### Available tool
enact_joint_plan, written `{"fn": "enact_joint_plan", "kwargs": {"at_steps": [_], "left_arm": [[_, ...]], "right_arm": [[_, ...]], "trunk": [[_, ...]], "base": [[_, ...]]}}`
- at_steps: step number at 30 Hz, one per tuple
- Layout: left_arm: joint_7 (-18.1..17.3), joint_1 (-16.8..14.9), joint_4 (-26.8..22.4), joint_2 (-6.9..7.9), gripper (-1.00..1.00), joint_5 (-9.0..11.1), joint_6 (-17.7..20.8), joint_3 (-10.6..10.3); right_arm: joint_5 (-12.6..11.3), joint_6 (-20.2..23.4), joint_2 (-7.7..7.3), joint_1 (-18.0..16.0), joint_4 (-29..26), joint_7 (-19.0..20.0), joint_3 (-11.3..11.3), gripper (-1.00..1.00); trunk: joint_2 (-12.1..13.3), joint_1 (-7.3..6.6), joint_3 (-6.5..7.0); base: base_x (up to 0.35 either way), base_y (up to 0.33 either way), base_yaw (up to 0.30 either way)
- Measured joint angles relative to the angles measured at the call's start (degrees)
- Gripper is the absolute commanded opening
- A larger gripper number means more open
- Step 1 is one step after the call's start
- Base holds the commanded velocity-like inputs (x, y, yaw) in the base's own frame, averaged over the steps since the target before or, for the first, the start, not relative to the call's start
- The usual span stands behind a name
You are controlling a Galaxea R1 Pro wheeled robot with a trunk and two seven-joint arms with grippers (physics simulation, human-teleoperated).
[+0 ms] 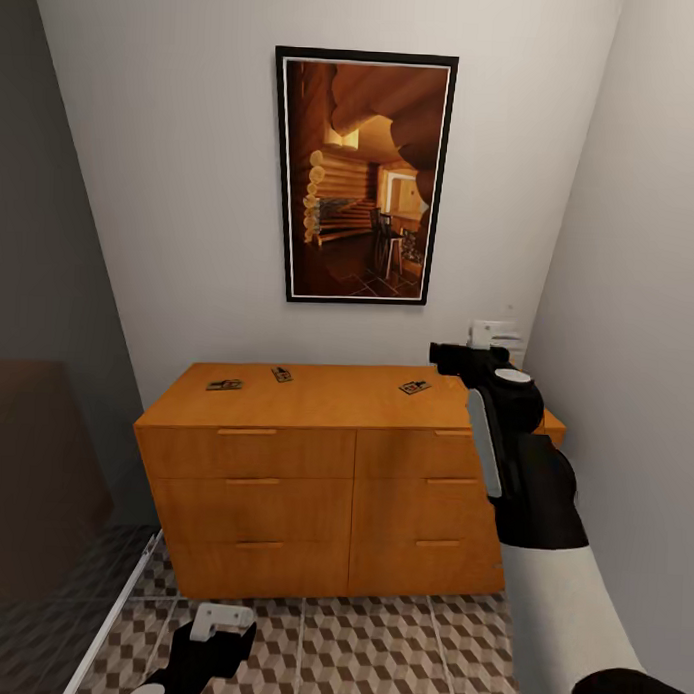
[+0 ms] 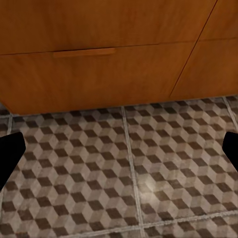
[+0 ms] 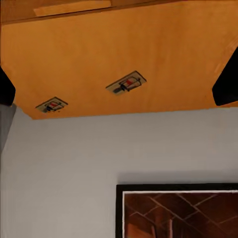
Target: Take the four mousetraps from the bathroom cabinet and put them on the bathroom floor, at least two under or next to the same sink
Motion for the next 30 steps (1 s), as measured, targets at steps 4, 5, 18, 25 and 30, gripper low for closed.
{"fn": "enact_joint_plan", "kwargs": {"at_steps": [4, 5, 18, 25, 30], "left_arm": [[0.0, 0.0, 0.4, 0.0, 1.0, 0.0, 0.0, 0.0], [0.0, 0.0, 0.5, 0.0, 1.0, 0.0, 0.0, 0.1], [0.0, 0.0, 0.6, 0.16, 1.0, -0.1, 0.0, 0.2], [0.0, 0.0, 0.6, 0.17, 1.0, -0.2, 0.0, 0.3], [0.0, 0.0, 0.6, 0.19, 1.0, -0.2, 0.0, 0.3]], "right_arm": [[0.1, 2.9, 1.03, -8.1, 5.5, 0.1, 1.4, 1.0], [0.1, 3.2, 1.16, -9.3, 7.0, 0.1, 1.6, 1.0], [-0.1, -7.4, 3.85, -19.8, 39.3, 0.6, 2.2, 1.0], [-0.2, -9.1, 3.85, -20.3, 42.1, 3.3, 2.3, 1.0], [-0.2, -9.3, 3.85, -20.4, 42.7, 4.8, 2.5, 1.0]], "trunk": [[0.0, 0.0, -0.01], [0.0, 0.0, -0.01], [0.0, 0.0, -0.01], [0.0, 0.0, -0.01], [0.0, 0.0, -0.01]], "base": [[0.0, 0.0, 0.0], [0.0, 0.0, 0.0], [0.0, 0.0, 0.0], [0.0, 0.0, 0.0], [0.013, 0.032, 0.0]]}}
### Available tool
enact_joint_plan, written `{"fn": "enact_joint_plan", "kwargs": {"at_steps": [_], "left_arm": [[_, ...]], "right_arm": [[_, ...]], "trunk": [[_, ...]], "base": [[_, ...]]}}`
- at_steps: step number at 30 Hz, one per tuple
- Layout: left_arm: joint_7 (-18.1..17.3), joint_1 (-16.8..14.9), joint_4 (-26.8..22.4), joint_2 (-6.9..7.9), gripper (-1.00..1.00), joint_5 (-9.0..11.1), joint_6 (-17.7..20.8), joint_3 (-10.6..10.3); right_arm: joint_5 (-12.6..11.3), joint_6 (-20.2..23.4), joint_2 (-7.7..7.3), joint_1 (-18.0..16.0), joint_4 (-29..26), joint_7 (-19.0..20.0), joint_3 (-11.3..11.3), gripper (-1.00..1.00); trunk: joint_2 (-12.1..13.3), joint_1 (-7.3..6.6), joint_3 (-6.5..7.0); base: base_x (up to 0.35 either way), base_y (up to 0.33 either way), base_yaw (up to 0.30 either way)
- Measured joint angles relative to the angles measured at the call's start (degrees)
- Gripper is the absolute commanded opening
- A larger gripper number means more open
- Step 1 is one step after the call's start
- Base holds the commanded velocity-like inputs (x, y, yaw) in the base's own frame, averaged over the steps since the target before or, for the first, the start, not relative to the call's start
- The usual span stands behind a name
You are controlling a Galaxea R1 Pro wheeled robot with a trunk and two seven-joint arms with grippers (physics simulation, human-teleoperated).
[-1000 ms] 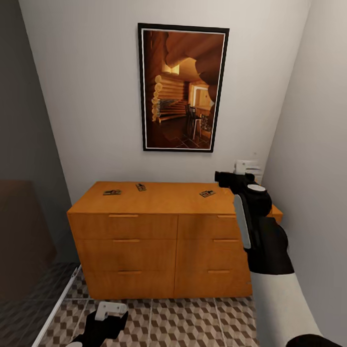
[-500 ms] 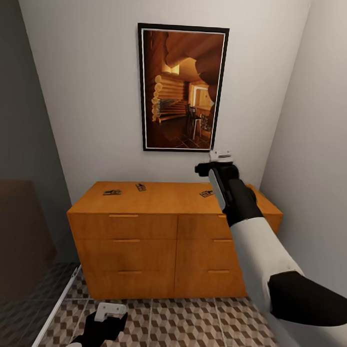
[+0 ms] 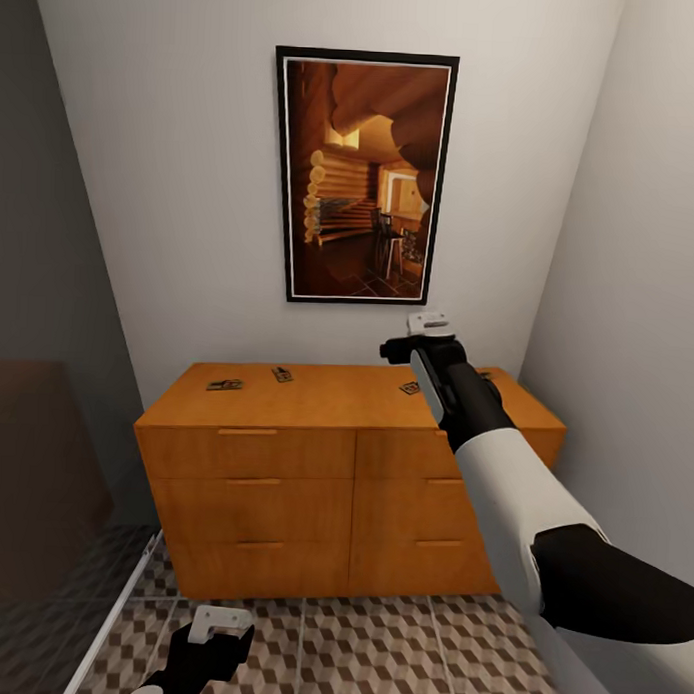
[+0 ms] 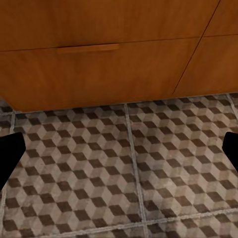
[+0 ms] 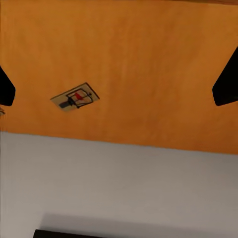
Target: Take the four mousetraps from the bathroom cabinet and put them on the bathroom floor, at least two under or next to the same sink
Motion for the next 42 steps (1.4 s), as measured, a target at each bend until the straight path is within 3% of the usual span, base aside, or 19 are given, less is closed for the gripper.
{"fn": "enact_joint_plan", "kwargs": {"at_steps": [8, 21, 33, 42], "left_arm": [[0.0, 0.0, 0.0, 0.06, 1.0, 0.0, 0.0, 0.0], [0.0, 0.0, 0.0, 0.04, 1.0, 0.0, 0.0, 0.0], [0.1, 0.0, 0.4, 0.06, 1.0, 0.0, 0.0, 0.0], [0.1, 0.0, 0.5, 0.07, 1.0, 0.0, 0.0, 0.0]], "right_arm": [[-0.1, -0.1, 0.0, 0.0, 0.7, 2.5, 0.6, 1.0], [0.0, -0.3, 0.0, 0.0, 1.3, 3.2, 0.7, 1.0], [0.0, -6.6, 0.0, 0.0, 7.9, 3.2, 0.7, 1.0], [0.0, -8.2, 0.0, 0.0, 9.6, 3.2, 0.6, 1.0]], "trunk": [[0.0, -0.01, 0.0], [0.0, -0.01, 0.0], [0.0, -0.01, 0.0], [0.0, -0.01, 0.0]], "base": [[0.069, 0.203, 0.0], [0.078, 0.262, 0.0], [0.079, 0.169, 0.0], [0.078, 0.219, 0.0]]}}
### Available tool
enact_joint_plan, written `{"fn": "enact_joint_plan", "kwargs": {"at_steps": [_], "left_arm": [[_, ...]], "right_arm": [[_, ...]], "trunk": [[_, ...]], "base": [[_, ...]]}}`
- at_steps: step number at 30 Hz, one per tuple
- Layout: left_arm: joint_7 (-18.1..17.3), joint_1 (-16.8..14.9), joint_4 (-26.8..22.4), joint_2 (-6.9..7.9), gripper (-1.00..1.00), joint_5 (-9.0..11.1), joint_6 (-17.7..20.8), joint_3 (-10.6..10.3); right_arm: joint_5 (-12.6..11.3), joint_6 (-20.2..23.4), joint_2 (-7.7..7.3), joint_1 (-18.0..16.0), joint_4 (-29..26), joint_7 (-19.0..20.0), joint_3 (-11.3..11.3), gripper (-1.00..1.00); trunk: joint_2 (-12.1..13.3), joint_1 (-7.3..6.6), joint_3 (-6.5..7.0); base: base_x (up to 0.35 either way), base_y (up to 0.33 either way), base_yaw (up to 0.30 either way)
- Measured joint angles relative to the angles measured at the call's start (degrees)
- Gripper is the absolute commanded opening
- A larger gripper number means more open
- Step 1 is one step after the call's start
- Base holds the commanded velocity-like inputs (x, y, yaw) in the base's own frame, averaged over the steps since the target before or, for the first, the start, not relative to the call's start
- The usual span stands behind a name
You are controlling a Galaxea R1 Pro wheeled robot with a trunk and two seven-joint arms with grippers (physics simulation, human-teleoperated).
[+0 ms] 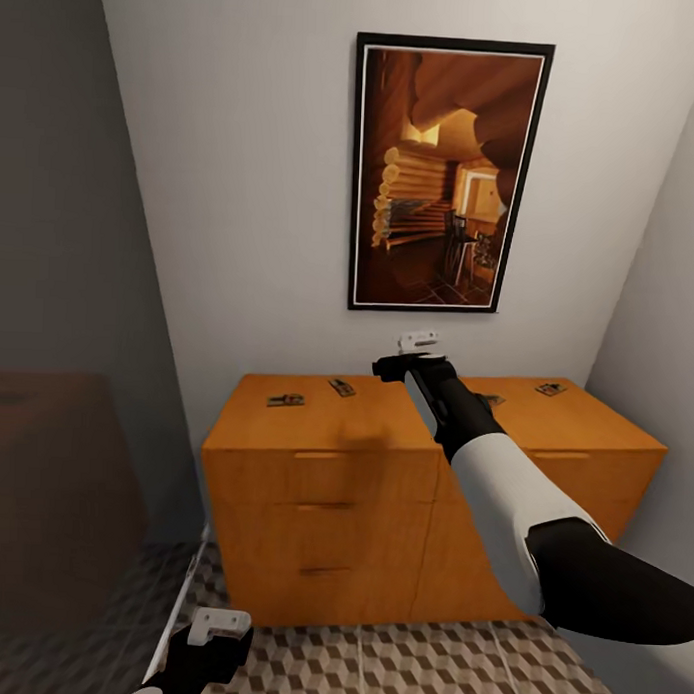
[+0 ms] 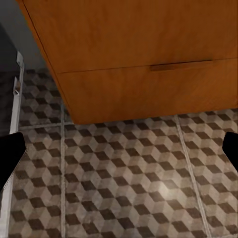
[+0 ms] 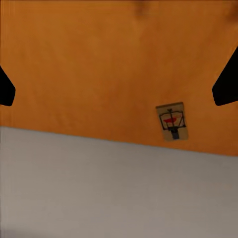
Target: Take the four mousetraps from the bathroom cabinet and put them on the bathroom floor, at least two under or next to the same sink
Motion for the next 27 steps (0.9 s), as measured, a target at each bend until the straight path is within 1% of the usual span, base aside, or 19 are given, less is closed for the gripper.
{"fn": "enact_joint_plan", "kwargs": {"at_steps": [5, 10, 11, 14, 27], "left_arm": [[0.0, 0.0, -0.1, 0.0, 1.0, 0.0, 0.0, 0.0], [0.0, 0.0, 0.0, -0.01, 1.0, 0.0, 0.0, 0.0], [0.0, 0.0, 0.0, 0.0, 1.0, -0.1, 0.0, 0.0], [0.0, 0.0, 0.0, 0.0, 1.0, -0.1, 0.0, 0.0], [0.0, 0.0, -0.5, 0.0, 1.0, -0.1, 0.0, 0.0]], "right_arm": [[0.0, -0.2, 0.0, 0.0, 1.0, 0.0, 0.0, 1.0], [0.0, -1.8, 0.0, 0.0, 2.3, 0.0, 0.0, 1.0], [0.0, -2.8, 0.0, 0.0, 2.8, -0.1, 0.0, 1.0], [0.1, -3.3, 0.0, 0.0, 3.4, -0.1, 0.0, 1.0], [0.1, -3.2, 0.0, 0.0, 7.0, -0.6, -0.1, 1.0]], "trunk": [[0.0, 0.01, 0.0], [0.0, 0.01, 0.0], [0.0, 0.01, 0.0], [0.0, 0.01, 0.0], [0.0, 0.01, 0.0]], "base": [[0.059, 0.155, 0.0], [0.012, 0.03, 0.0], [0.003, 0.008, 0.0], [0.002, 0.004, 0.0], [0.0, 0.0, 0.0]]}}
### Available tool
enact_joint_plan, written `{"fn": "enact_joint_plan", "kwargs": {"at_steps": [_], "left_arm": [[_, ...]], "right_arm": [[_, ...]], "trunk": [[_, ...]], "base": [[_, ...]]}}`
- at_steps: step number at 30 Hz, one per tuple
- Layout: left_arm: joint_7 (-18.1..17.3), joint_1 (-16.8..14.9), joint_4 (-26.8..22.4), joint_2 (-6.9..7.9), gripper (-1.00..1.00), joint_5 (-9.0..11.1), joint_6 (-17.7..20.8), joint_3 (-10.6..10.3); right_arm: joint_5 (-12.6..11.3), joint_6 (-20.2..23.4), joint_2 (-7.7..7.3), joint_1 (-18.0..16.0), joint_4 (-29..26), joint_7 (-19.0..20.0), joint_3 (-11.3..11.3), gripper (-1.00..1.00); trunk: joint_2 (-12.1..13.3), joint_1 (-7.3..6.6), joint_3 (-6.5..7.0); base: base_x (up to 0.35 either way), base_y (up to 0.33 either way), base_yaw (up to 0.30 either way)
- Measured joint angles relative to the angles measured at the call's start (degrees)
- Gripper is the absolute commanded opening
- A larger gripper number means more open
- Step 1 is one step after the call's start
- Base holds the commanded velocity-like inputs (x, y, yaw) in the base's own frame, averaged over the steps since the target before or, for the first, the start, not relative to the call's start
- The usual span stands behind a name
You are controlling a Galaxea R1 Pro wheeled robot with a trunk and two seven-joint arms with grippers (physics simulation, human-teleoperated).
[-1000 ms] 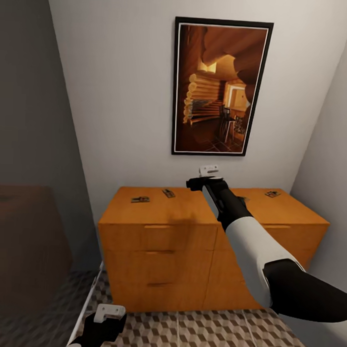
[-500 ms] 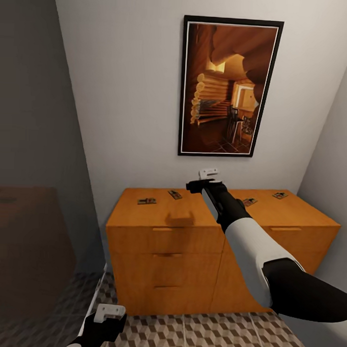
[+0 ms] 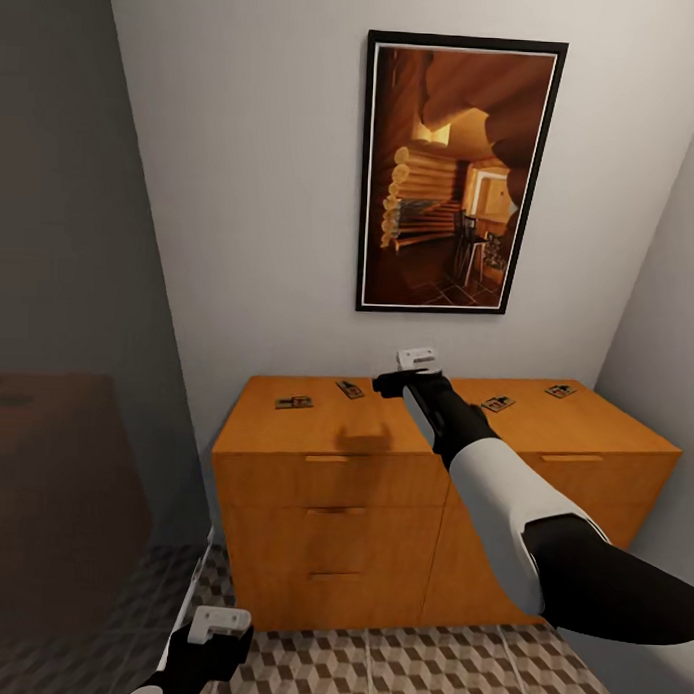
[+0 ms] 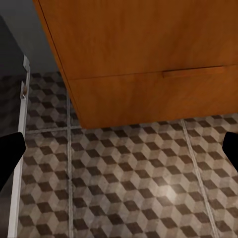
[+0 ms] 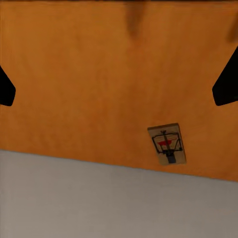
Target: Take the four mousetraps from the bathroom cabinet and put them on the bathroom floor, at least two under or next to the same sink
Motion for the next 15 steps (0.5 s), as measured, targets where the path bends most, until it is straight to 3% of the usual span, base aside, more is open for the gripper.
{"fn": "enact_joint_plan", "kwargs": {"at_steps": [8, 12, 15], "left_arm": [[0.0, 0.0, -0.2, 0.0, 1.0, 0.0, 0.0, 0.0], [0.0, 0.0, -0.2, 0.01, 1.0, 0.0, 0.0, 0.0], [0.0, 0.0, -0.2, 0.01, 1.0, 0.0, 0.0, -0.1]], "right_arm": [[0.0, 1.2, 0.0, 0.0, 0.5, -0.3, 0.0, 1.0], [0.0, 5.5, 0.0, 0.0, -0.2, -0.2, 0.0, 1.0], [0.0, 6.3, 0.0, 0.0, -0.7, -0.2, 0.0, 1.0]], "trunk": [[0.0, 0.0, 0.0], [0.0, 0.0, 0.0], [0.0, 0.0, 0.0]], "base": [[0.0, 0.0, 0.0], [0.0, 0.0, 0.0], [0.0, 0.0, 0.0]]}}
